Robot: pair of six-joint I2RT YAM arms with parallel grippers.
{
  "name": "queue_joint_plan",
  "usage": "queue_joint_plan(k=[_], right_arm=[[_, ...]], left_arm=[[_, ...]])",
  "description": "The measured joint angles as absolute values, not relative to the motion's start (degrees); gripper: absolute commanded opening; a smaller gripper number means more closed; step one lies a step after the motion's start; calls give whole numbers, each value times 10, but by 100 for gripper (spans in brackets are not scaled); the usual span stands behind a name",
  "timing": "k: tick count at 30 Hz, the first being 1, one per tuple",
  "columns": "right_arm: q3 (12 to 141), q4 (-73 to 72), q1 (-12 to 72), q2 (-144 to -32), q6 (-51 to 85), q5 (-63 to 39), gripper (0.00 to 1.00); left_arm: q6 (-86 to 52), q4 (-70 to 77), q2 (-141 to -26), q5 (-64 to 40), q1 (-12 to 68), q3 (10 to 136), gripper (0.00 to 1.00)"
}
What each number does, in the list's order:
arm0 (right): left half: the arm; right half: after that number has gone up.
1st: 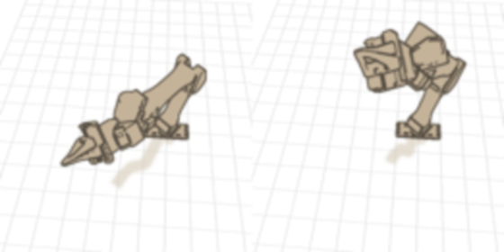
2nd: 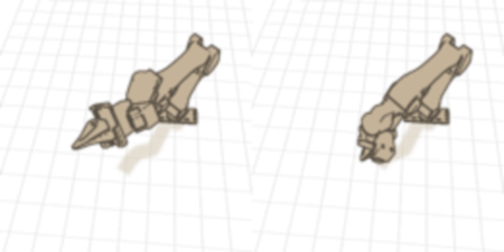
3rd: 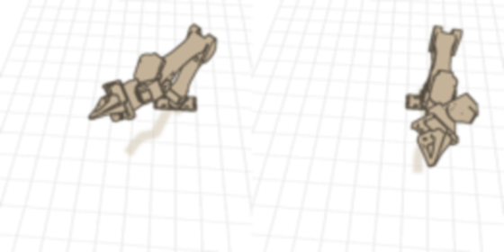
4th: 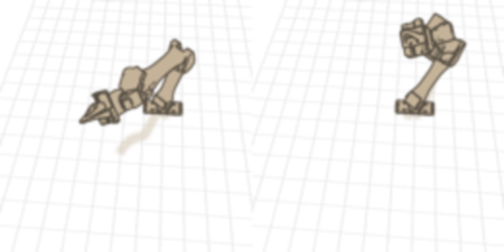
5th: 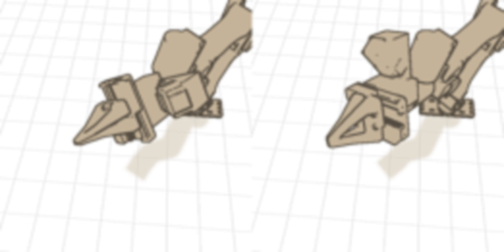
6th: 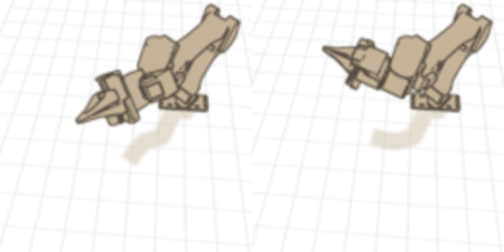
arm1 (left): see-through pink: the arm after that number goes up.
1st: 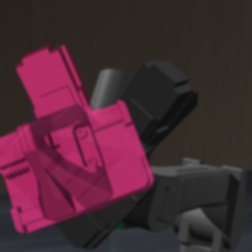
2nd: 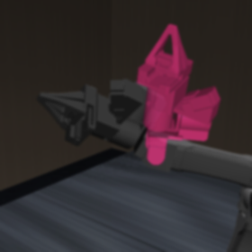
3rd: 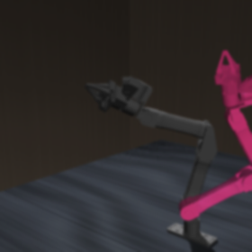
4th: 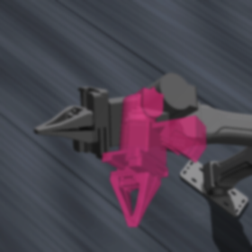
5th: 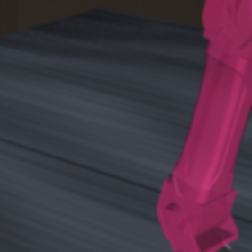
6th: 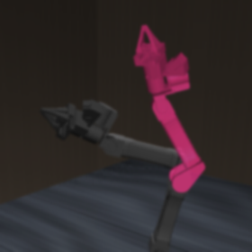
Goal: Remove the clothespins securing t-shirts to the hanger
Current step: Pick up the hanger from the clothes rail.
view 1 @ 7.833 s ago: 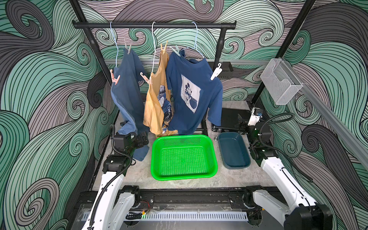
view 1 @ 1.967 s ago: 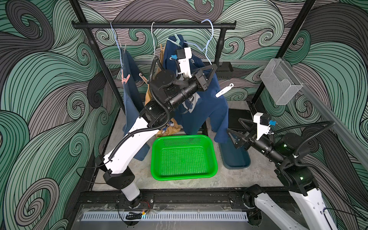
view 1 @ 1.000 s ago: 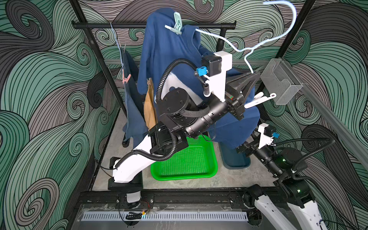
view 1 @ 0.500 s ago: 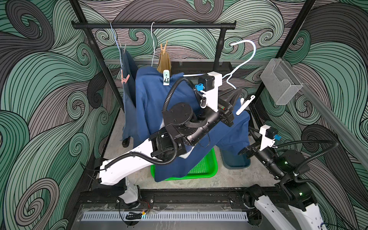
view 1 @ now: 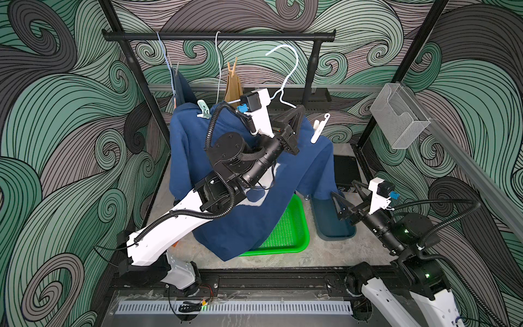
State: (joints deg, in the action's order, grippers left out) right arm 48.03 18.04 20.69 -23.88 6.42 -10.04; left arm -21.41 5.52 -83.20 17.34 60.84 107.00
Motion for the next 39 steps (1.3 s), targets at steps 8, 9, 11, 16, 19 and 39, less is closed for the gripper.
queue_joint_plan(k=[8,9,11,16,19,39], right_arm=[[486,182,207,-245,57,-100,99],[486,182,207,-245,55,-100,99],[486,182,207,-245,51,-98,99],[489,184,207,-245,46,-94,99],[491,184,207,-245,45,-94,99],[493,185,207,-249,34,-93,99]], left_arm=[[-246,61,-870,149,592,1101,0],[-250,62,-875,149,590,1101,0],[-257,65,-882,150,588,1100,0],[-271,86,-895,154,587,1093,0],[-280,105,-898,161,587,1081,0],[-347,178,-856,218,587,886,0]])
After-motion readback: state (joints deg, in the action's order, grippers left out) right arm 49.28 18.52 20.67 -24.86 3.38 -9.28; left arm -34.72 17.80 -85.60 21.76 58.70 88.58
